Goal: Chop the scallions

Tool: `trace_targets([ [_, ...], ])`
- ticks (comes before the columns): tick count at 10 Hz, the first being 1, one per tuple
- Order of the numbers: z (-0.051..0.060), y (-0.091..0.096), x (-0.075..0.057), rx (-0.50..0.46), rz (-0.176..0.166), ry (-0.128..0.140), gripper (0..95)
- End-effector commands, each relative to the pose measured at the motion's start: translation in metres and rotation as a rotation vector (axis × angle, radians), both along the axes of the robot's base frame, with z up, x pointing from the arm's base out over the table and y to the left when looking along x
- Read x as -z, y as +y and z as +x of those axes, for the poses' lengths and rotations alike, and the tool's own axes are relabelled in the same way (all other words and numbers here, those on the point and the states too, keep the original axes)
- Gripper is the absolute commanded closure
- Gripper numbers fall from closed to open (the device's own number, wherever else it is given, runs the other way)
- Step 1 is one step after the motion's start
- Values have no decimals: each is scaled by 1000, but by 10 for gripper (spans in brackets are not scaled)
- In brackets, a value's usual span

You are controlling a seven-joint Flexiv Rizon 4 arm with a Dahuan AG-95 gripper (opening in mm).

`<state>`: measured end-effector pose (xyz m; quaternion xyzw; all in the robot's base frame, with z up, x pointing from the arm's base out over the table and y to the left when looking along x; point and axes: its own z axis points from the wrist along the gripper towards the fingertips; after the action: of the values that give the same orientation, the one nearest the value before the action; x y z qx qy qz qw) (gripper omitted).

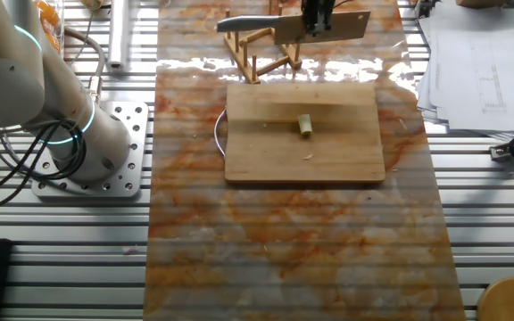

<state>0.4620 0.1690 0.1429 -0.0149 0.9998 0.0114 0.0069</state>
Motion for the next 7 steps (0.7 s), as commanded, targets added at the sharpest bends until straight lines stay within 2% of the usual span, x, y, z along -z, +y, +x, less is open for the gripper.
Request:
trace_targets([
  [1, -6, -52, 14, -139, -20, 25, 950],
  [3, -4, -78, 28, -137, -36, 37, 950],
  [6, -2, -96, 53, -126, -47, 46, 950],
  [7, -1, -98, 60, -119, -57, 63, 950],
])
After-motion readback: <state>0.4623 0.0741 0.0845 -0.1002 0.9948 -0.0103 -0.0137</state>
